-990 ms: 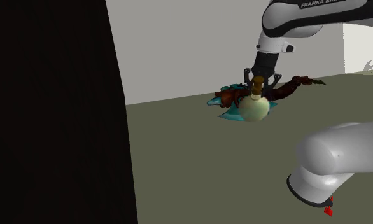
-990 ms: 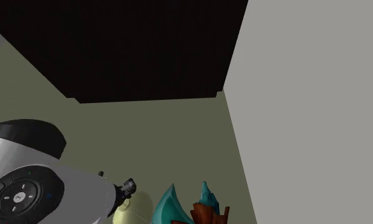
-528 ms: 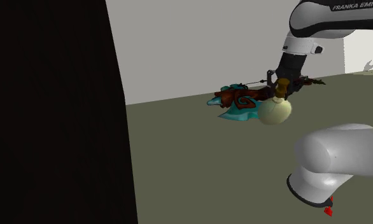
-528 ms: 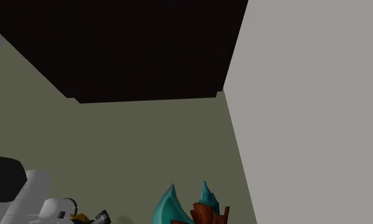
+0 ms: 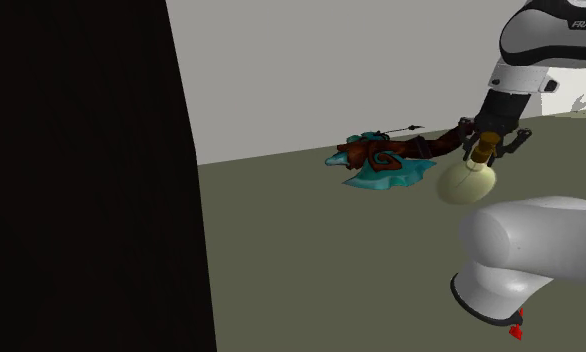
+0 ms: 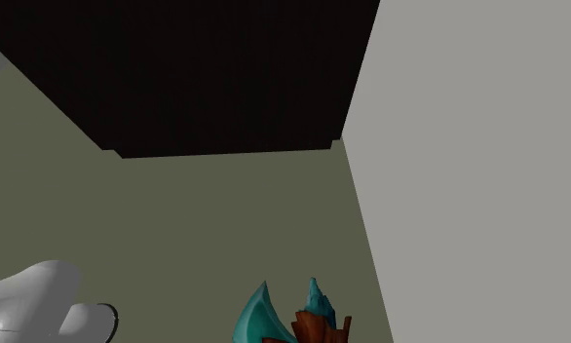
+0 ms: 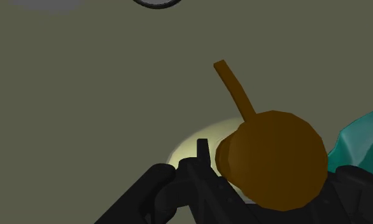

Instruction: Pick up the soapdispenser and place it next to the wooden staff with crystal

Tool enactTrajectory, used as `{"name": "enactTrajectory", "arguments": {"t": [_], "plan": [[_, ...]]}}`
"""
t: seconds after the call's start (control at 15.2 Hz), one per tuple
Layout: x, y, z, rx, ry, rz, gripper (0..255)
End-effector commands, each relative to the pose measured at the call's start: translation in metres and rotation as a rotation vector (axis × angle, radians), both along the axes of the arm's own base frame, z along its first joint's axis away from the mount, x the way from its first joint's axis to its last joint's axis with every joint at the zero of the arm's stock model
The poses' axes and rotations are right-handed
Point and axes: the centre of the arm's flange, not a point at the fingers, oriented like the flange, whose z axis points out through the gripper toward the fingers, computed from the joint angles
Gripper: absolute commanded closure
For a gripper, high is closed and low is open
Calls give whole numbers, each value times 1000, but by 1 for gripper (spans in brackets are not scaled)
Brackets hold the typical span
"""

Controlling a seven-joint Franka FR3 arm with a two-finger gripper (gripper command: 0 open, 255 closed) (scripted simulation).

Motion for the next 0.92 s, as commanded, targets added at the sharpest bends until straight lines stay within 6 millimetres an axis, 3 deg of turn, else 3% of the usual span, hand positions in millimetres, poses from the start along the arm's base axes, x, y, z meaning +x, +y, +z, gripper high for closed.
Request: {"name": "enactTrajectory", "arguments": {"t": [0.0,0.86], "plan": [[-3,-3,-11,0,0,1,255],[-3,-3,-80,0,0,1,255]]}}
